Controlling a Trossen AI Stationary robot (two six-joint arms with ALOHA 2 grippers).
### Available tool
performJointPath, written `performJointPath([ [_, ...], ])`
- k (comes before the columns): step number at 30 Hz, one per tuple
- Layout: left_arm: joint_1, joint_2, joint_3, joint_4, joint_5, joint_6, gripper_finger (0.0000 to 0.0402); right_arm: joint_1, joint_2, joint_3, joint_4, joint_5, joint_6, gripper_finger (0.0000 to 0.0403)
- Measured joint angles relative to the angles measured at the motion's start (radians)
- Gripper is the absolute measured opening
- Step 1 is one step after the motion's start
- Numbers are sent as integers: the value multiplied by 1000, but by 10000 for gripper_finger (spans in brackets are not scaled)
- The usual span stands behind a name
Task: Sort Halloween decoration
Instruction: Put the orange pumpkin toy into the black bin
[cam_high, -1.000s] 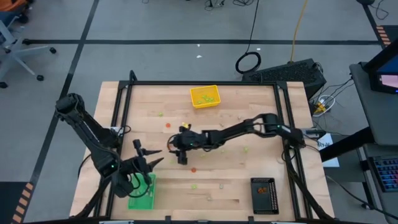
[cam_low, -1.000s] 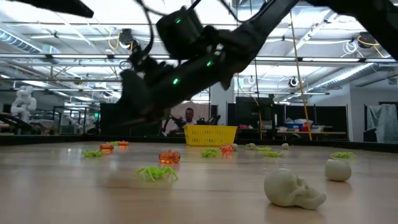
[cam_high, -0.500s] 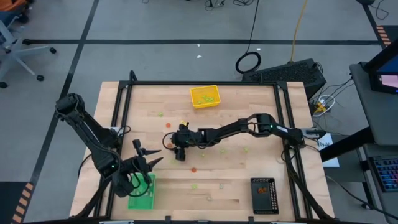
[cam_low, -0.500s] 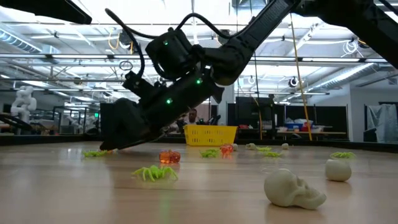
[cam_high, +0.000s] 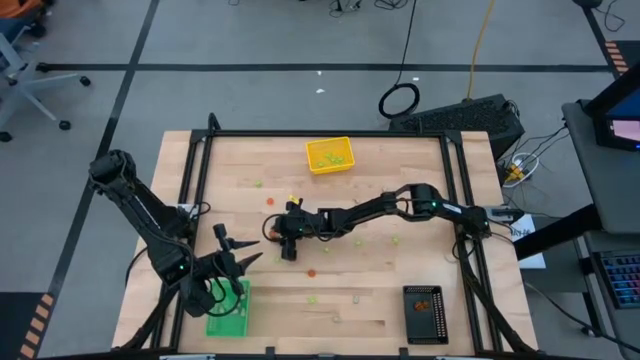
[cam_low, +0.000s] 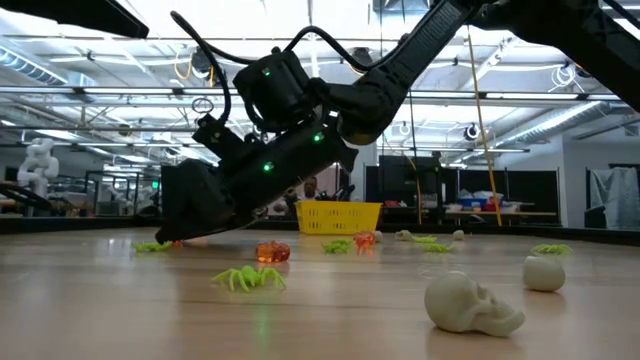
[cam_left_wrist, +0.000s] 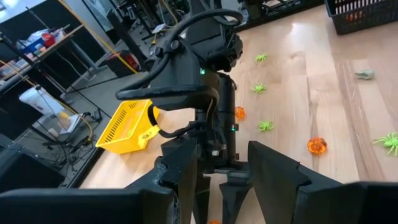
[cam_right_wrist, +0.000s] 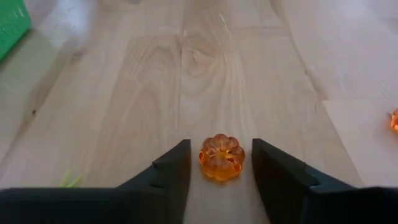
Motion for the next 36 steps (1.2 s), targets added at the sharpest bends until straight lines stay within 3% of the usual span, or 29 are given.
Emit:
performJointPath([
  [9, 0, 0, 0, 0, 0, -1, 143, 0, -1, 0, 0, -26, -2, 47],
  [17, -1, 0, 0, 2, 5, -7, 143, 13, -83, -5, -175, -72, -41, 52],
  [30, -11, 0, 1, 0, 9, -8, 143, 58, -367, -3, -625, -80, -101, 52],
  [36, -30, 0, 1, 4, 9, -8, 143, 124, -456, -3, -850, -79, -24, 52],
])
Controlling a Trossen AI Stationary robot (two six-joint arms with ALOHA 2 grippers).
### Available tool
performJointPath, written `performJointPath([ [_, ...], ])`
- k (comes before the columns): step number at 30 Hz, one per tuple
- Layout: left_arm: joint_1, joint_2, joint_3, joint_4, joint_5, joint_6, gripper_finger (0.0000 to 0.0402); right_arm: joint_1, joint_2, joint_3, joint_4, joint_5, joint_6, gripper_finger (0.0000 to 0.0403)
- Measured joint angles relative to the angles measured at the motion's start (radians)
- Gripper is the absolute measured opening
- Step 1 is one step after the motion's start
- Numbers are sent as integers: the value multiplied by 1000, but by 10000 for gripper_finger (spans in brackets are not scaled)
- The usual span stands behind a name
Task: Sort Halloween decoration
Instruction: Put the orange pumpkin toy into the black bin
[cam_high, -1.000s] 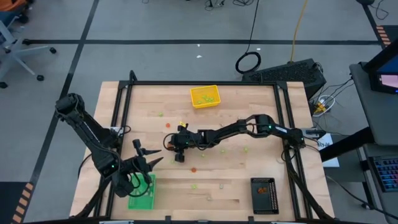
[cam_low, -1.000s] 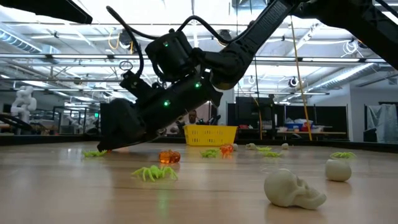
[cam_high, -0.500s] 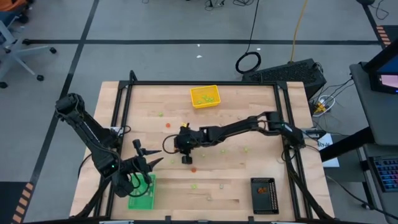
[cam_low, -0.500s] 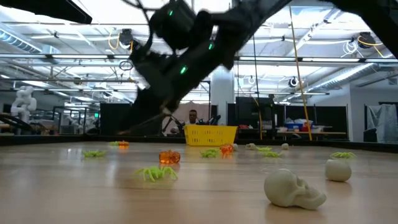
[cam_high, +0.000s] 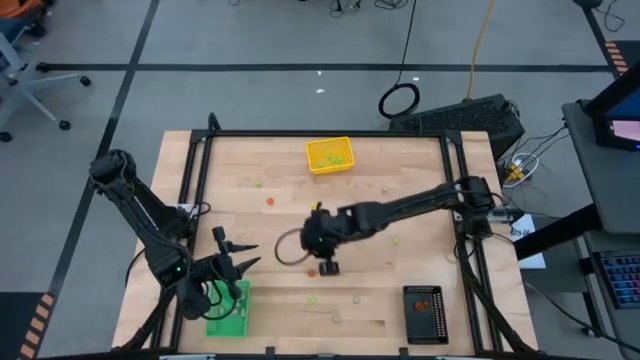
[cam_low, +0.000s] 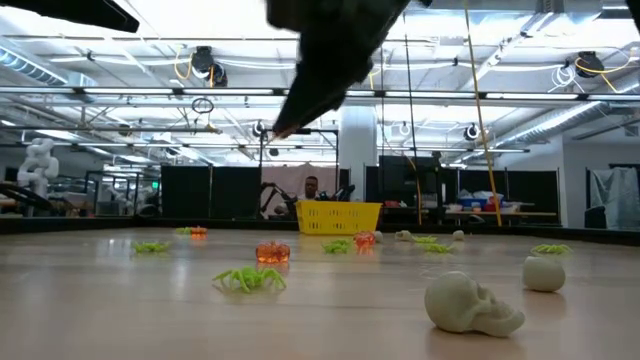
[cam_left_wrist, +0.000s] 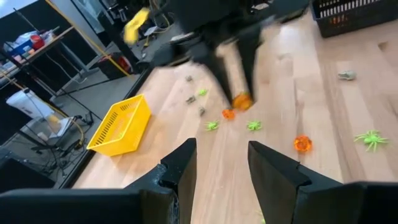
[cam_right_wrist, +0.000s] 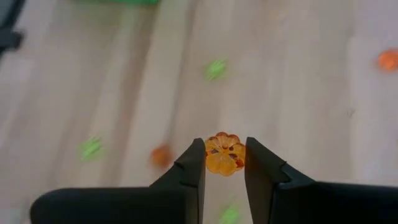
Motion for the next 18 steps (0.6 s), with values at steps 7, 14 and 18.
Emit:
performJointPath([
  [7, -2, 0, 0, 6, 0, 0, 143, 127, -33, -146, 136, 154, 128, 52],
  [14, -2, 0, 0, 20, 0, 0, 143, 227, -33, -413, 684, 428, 104, 52],
  [18, -2, 0, 0, 24, 0, 0, 143, 255, -33, -469, 797, 524, 19, 52],
])
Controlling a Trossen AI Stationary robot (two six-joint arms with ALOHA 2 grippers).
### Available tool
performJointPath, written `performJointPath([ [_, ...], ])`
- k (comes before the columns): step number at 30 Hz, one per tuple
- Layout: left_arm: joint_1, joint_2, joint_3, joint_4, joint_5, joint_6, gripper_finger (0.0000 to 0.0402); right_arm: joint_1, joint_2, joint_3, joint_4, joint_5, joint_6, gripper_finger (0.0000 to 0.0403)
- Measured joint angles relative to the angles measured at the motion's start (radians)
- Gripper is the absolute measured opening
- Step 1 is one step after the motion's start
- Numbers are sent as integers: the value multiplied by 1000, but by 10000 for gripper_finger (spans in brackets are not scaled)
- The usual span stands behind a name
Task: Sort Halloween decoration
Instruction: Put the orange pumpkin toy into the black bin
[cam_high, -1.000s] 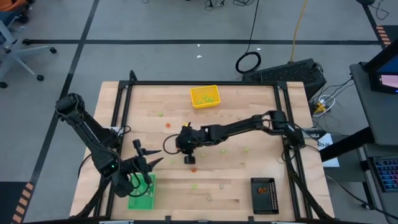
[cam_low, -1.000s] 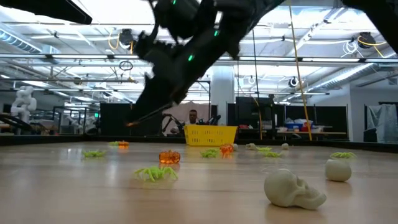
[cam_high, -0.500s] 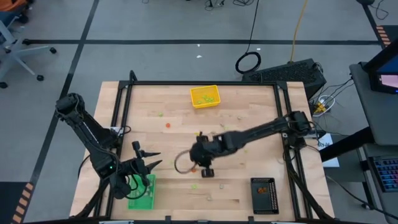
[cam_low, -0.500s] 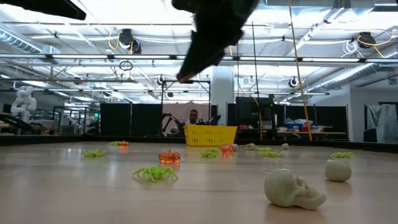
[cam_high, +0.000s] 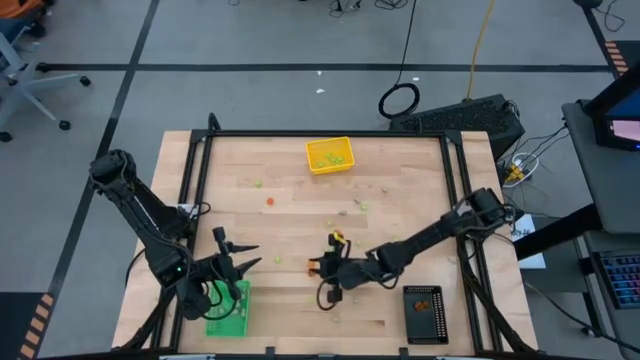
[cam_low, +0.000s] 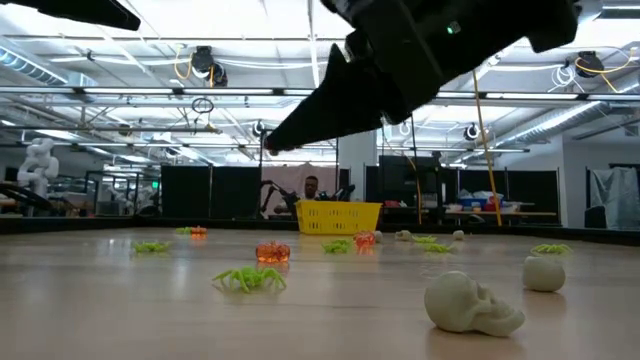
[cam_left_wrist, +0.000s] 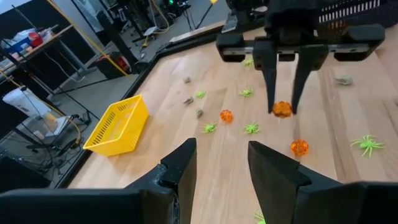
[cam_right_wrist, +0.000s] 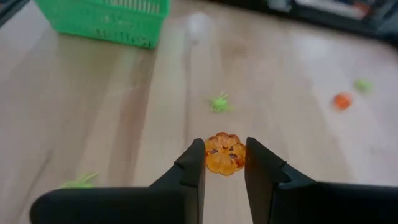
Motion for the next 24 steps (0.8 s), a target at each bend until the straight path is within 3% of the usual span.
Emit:
performJointPath([
  [14, 3, 0, 0, 7, 0, 5, 143, 63, 0, -6, 1, 33, -424, 52],
  [17, 15, 0, 0, 7, 0, 5, 143, 67, 0, -6, 1, 82, -516, 52],
  [24, 47, 0, 0, 2, 0, 7, 143, 67, 0, -6, 4, 110, -618, 53],
])
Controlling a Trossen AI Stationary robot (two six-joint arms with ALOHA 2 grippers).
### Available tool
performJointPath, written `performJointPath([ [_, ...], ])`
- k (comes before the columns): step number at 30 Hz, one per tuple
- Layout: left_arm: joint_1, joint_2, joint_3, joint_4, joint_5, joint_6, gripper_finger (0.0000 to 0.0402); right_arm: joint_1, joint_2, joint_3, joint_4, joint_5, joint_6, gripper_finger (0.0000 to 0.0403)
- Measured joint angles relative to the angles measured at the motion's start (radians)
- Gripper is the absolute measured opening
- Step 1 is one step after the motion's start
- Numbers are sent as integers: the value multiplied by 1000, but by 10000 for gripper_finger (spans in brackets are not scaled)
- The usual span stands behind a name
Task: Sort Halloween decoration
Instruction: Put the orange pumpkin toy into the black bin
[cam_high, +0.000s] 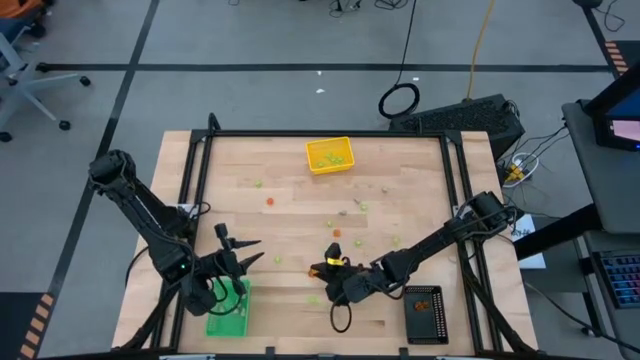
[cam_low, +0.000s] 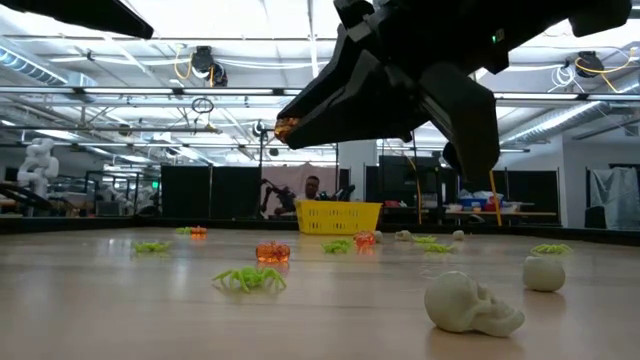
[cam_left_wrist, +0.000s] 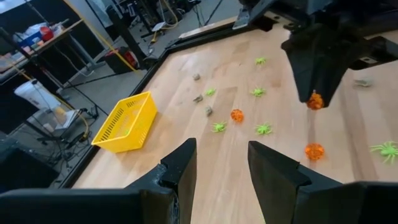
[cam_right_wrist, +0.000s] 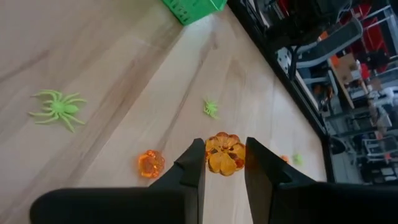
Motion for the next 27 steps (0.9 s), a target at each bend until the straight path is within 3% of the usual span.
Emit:
performJointPath([
  [4, 7, 0, 0, -1, 16, 0, 143, 0, 0, 2, 0, 0, 11, 53],
  [19, 6, 0, 0, 0, 22, -5, 143, 41, 0, 65, 1, 6, 295, 53],
  [27, 6, 0, 0, 32, 36, -7, 143, 127, -18, 137, -138, 131, 437, 53],
])
